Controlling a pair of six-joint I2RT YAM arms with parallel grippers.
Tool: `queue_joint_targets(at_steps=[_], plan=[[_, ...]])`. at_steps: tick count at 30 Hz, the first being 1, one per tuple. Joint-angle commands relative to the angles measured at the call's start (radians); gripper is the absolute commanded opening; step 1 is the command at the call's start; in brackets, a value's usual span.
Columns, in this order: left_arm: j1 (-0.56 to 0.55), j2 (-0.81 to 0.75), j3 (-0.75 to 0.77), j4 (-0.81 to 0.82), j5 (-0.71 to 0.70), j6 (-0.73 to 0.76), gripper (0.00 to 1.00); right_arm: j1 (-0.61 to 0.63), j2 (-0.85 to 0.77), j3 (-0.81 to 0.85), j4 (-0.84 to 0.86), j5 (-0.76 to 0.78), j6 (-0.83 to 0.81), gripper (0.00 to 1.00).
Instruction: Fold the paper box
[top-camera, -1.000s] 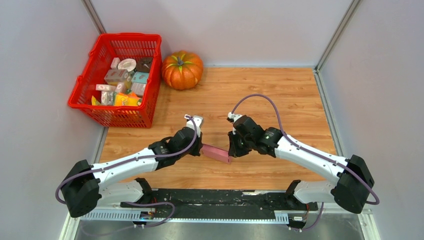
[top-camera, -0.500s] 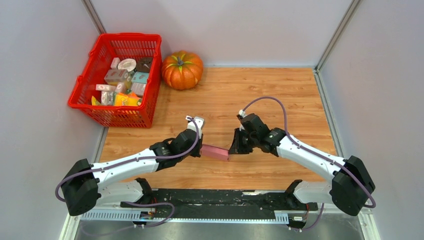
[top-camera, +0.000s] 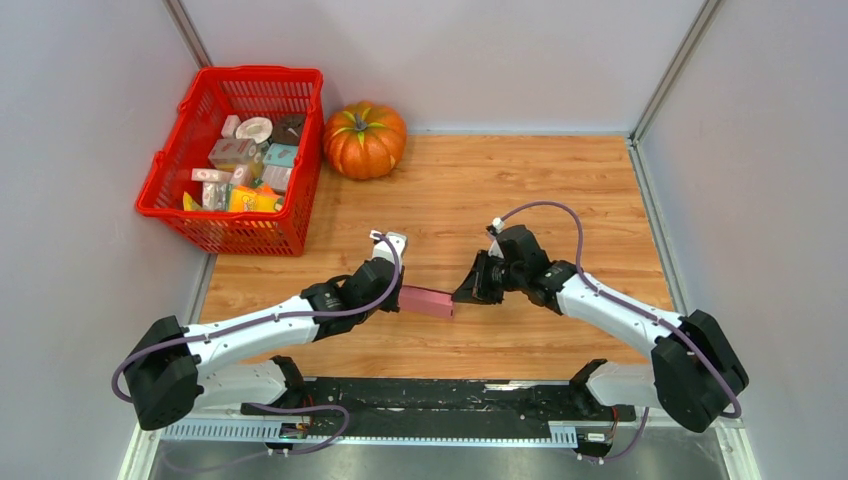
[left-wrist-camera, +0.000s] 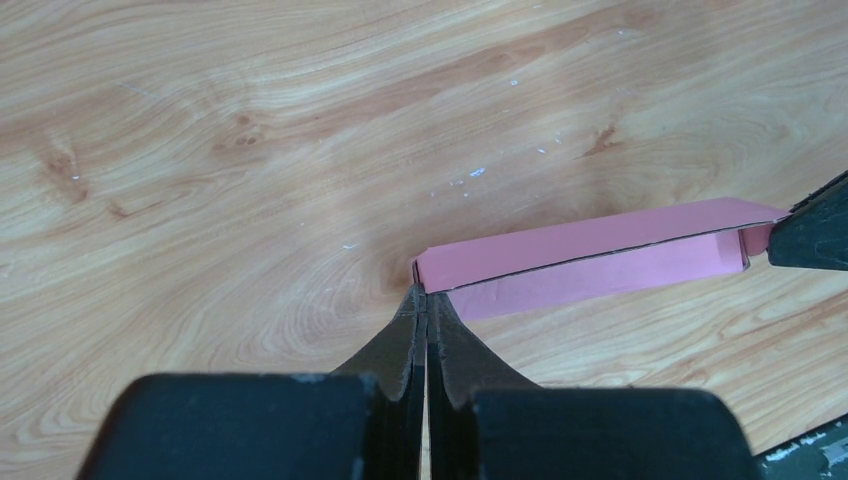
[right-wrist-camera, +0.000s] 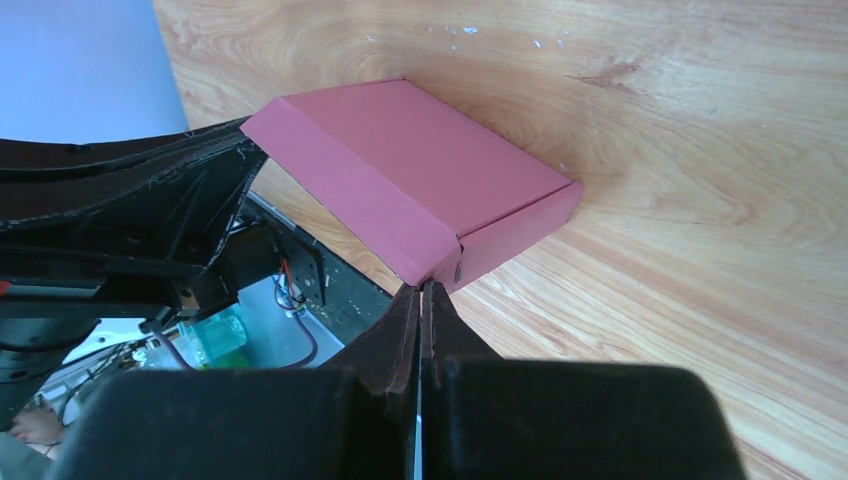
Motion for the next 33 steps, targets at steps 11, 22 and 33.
queue_joint_targets(at_steps=[11,22,33], plan=[[-0.027,0.018,0.022,-0.002,0.094,-0.011,0.00,-0.025,0.062,-0.031,0.336,-0.147,0.171,0.00],[-0.027,0.008,0.023,-0.028,0.065,-0.009,0.00,-0.028,0.009,0.111,-0.101,0.022,-0.192,0.21],[-0.027,0.017,0.028,-0.028,0.065,-0.012,0.00,-0.013,0.029,0.205,-0.238,0.102,-0.298,0.29]])
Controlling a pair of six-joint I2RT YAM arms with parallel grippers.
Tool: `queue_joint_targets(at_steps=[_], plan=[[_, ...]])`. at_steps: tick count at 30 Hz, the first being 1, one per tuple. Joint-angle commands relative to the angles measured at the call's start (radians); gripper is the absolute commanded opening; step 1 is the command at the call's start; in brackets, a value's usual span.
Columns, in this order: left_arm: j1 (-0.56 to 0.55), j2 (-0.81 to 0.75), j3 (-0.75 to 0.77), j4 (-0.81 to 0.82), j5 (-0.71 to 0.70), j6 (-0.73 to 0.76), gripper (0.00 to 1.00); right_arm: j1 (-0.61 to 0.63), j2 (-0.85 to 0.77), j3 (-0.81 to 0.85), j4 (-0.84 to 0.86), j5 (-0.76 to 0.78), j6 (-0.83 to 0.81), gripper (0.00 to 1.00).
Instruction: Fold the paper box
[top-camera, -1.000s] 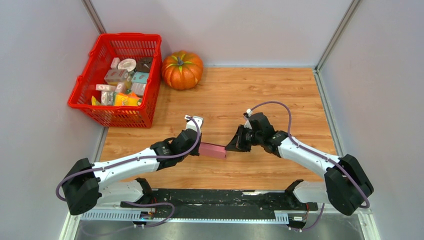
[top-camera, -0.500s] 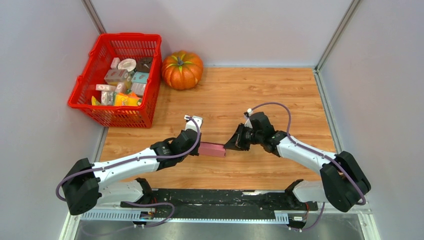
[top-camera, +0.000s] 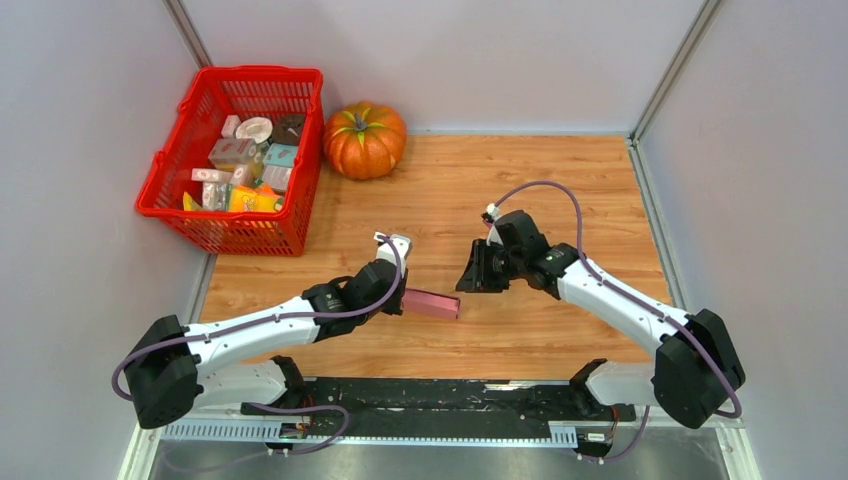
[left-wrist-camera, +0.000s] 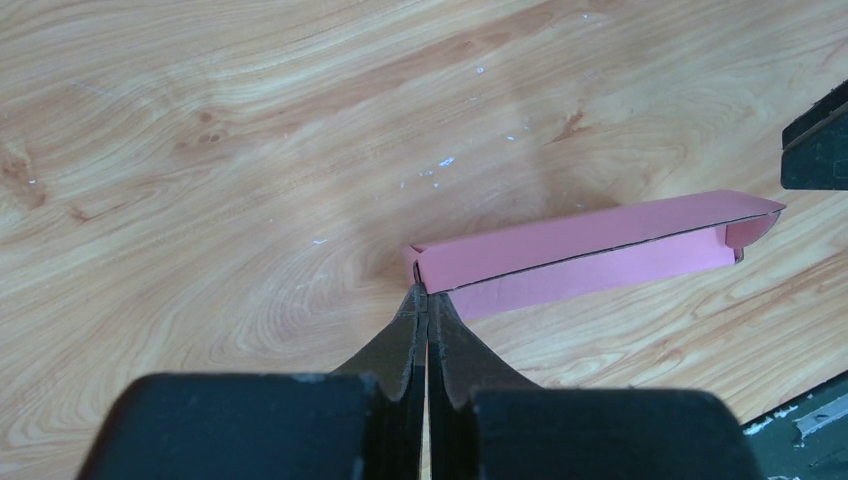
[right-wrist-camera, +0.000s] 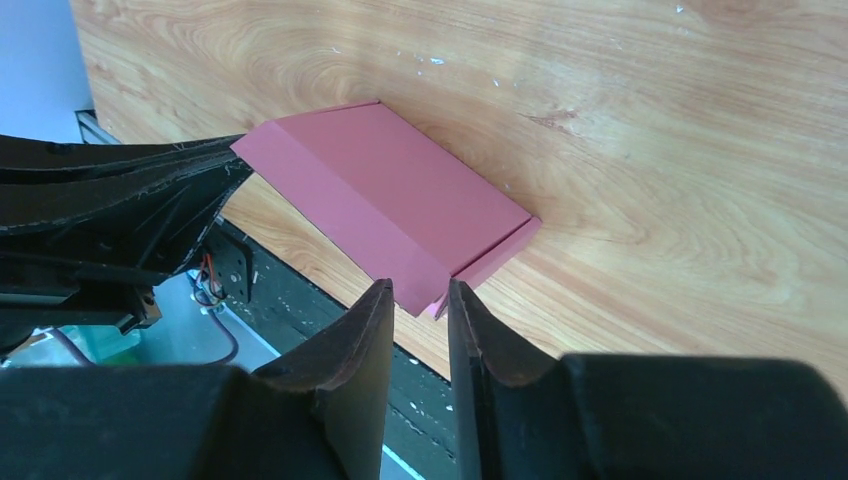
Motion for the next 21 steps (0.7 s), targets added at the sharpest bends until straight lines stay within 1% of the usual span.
queue_joint_targets(at_steps=[1,3,4,5,9,13,14,21], plan=[[-0.011,0.014,0.023,-0.033,0.038,-0.009,0.00,0.019,0.003,0.059,-0.056,0.057,-0.074,0.28],[-0.011,0.013,0.027,-0.037,0.036,-0.011,0.00,0.031,-0.001,0.062,-0.065,0.057,-0.086,0.30],[-0.011,0.014,0.027,-0.039,0.036,-0.011,0.00,0.036,-0.003,0.061,-0.067,0.051,-0.086,0.32],[-0.011,0.014,0.028,-0.039,0.035,-0.012,0.00,0.043,-0.008,0.058,-0.068,0.045,-0.085,0.38],[-0.011,0.025,0.036,-0.036,0.039,-0.017,0.00,0.089,0.005,0.073,-0.096,0.092,-0.078,0.39],[-0.011,0.025,0.039,-0.040,0.041,-0.016,0.00,0.119,0.023,0.079,-0.096,0.122,-0.069,0.34],[-0.011,0.025,0.037,-0.042,0.039,-0.016,0.00,0.126,0.028,0.081,-0.092,0.122,-0.066,0.31],[-0.011,0.010,0.027,-0.047,0.036,-0.017,0.00,0.142,0.054,0.097,-0.124,0.188,-0.083,0.20]])
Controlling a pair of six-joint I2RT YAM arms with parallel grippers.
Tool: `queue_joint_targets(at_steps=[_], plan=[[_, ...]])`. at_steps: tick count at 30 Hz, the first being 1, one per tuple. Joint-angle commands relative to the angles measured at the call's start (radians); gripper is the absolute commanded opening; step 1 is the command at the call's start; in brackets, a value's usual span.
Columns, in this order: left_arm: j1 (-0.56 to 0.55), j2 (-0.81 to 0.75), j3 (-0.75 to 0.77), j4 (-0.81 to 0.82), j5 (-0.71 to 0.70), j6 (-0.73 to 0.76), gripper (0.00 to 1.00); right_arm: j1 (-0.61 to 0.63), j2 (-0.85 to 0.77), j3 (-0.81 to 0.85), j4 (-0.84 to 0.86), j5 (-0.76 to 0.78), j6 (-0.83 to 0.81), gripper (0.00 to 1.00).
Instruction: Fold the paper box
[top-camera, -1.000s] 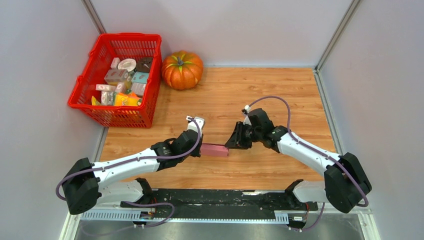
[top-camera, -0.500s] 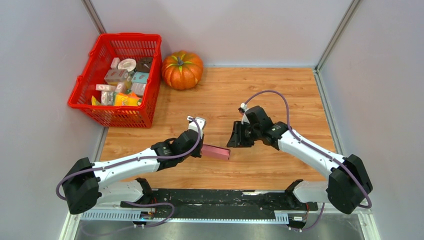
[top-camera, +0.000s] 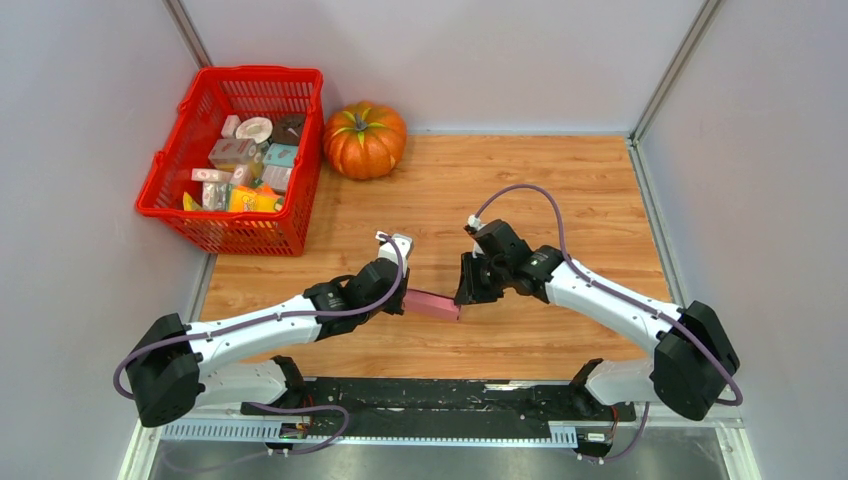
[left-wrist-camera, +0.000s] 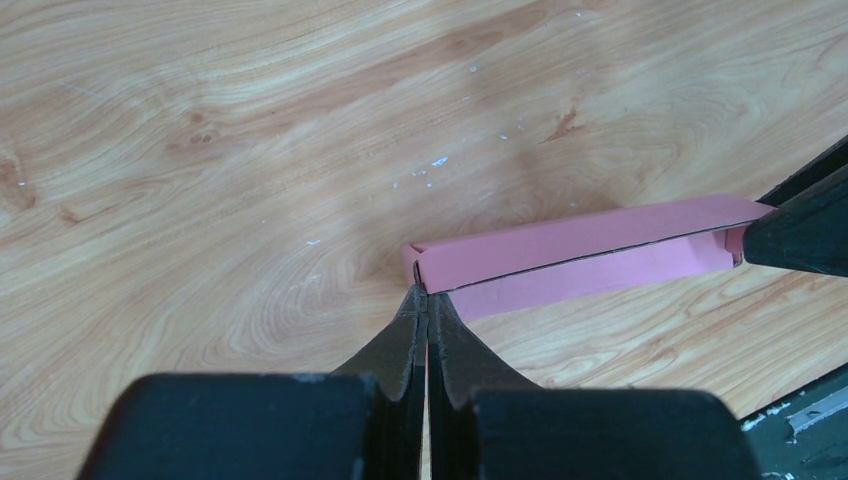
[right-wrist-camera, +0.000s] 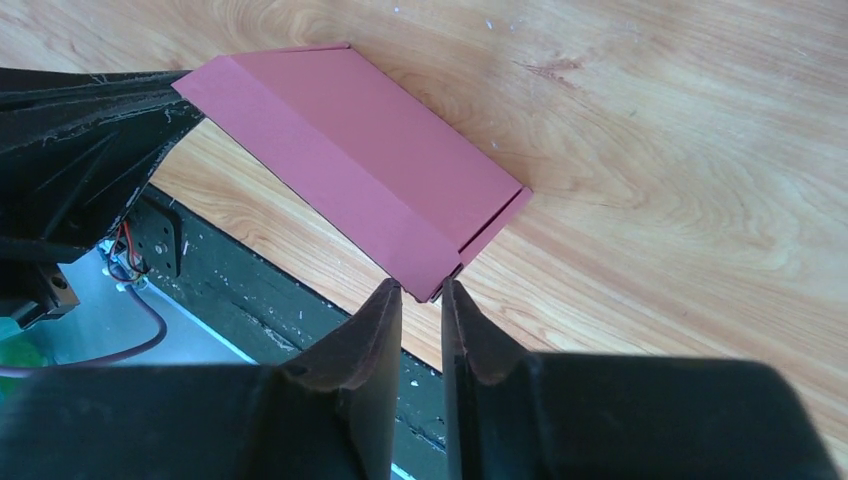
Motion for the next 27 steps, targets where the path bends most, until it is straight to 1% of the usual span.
queue_joint_targets(at_steps=[1,2,8,16,21,23,24,27], plan=[[-0.010,-0.003,0.014,-0.038,0.025,-0.014,0.00,0.013,0.022,0.049,-0.015,0.072,-0.026,0.20],[-0.010,-0.005,0.012,-0.037,0.024,-0.014,0.00,0.014,0.020,0.052,-0.022,0.080,-0.032,0.17],[-0.010,-0.005,0.011,-0.035,0.023,-0.014,0.00,0.023,0.016,0.055,-0.044,0.112,-0.057,0.07],[-0.009,-0.003,0.006,-0.040,0.017,-0.014,0.00,0.049,0.035,0.086,-0.077,0.166,-0.100,0.05],[-0.010,-0.006,0.006,-0.041,0.015,-0.014,0.00,0.083,0.057,0.114,-0.117,0.218,-0.111,0.00],[-0.010,-0.005,0.007,-0.041,0.017,-0.012,0.00,0.102,0.063,0.120,-0.130,0.223,-0.112,0.00],[-0.010,-0.005,0.007,-0.040,0.015,-0.012,0.00,0.109,0.065,0.124,-0.137,0.276,-0.112,0.00],[-0.010,-0.005,0.009,-0.040,0.018,-0.014,0.00,0.117,0.074,0.126,-0.140,0.276,-0.117,0.00]])
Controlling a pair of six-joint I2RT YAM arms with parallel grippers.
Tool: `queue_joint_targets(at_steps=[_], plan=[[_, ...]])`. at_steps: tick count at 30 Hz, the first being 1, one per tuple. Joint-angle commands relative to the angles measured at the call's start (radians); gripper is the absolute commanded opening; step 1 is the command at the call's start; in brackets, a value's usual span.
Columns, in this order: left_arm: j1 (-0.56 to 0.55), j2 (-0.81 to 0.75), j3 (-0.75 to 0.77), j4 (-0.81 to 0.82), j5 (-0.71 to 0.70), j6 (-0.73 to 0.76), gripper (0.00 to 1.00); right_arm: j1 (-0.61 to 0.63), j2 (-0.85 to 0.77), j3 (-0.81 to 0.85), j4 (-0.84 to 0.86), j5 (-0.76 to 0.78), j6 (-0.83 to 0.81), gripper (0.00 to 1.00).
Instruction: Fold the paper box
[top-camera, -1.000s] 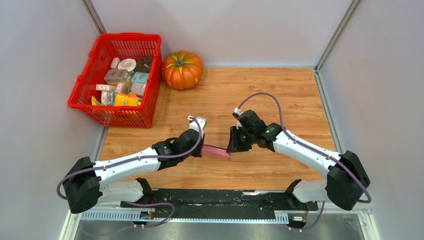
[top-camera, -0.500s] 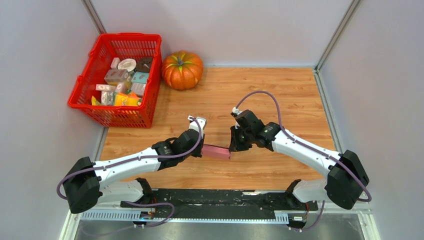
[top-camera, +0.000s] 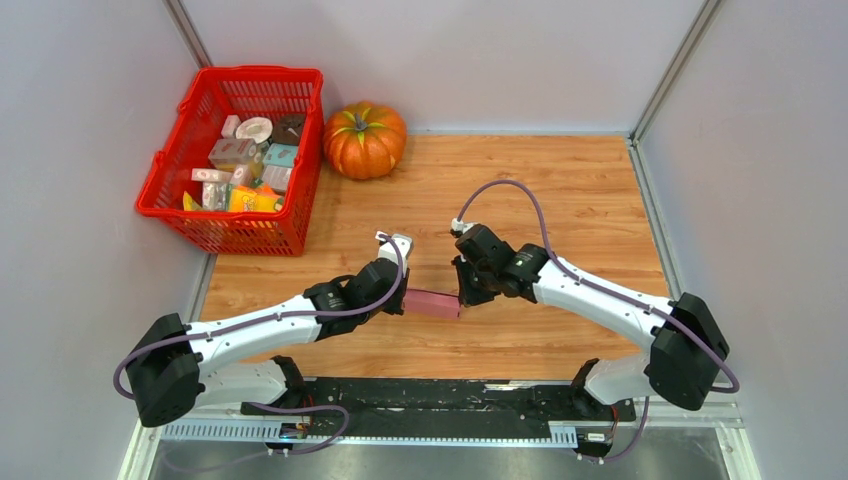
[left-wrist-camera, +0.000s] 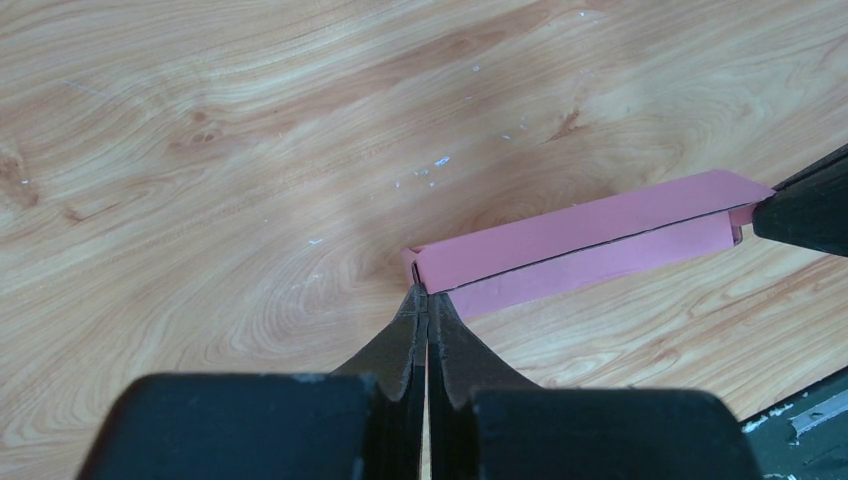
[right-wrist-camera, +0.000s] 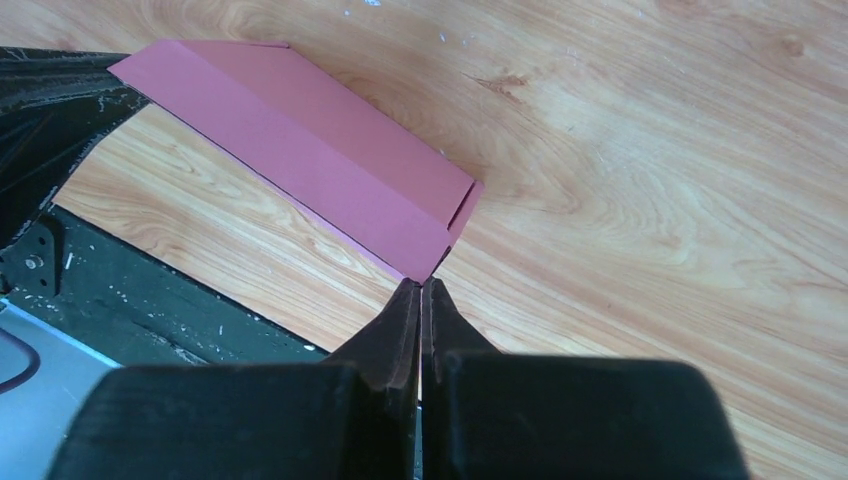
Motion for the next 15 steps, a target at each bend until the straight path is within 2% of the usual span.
queue_joint_targets(at_steps=[1,6,10,13,14,15], plan=[[-0.010,-0.005,0.009,-0.037,0.021,-0.013,0.00,0.016,0.022,0.023,-0.018,0.062,-0.020,0.00],[-0.010,-0.008,-0.011,-0.022,0.009,-0.018,0.00,0.020,0.016,-0.042,0.091,0.025,-0.021,0.01],[-0.010,-0.009,-0.034,-0.003,-0.011,-0.027,0.00,0.020,-0.030,-0.050,0.128,-0.042,0.026,0.14],[-0.010,-0.011,-0.039,-0.005,-0.028,-0.044,0.00,0.001,-0.076,-0.058,0.113,-0.052,0.116,0.35],[-0.010,-0.013,-0.039,-0.011,-0.042,-0.058,0.00,-0.024,-0.101,-0.070,0.116,-0.059,0.196,0.53],[-0.010,-0.016,-0.039,-0.017,-0.051,-0.068,0.00,-0.036,-0.113,-0.085,0.125,-0.087,0.242,0.61]])
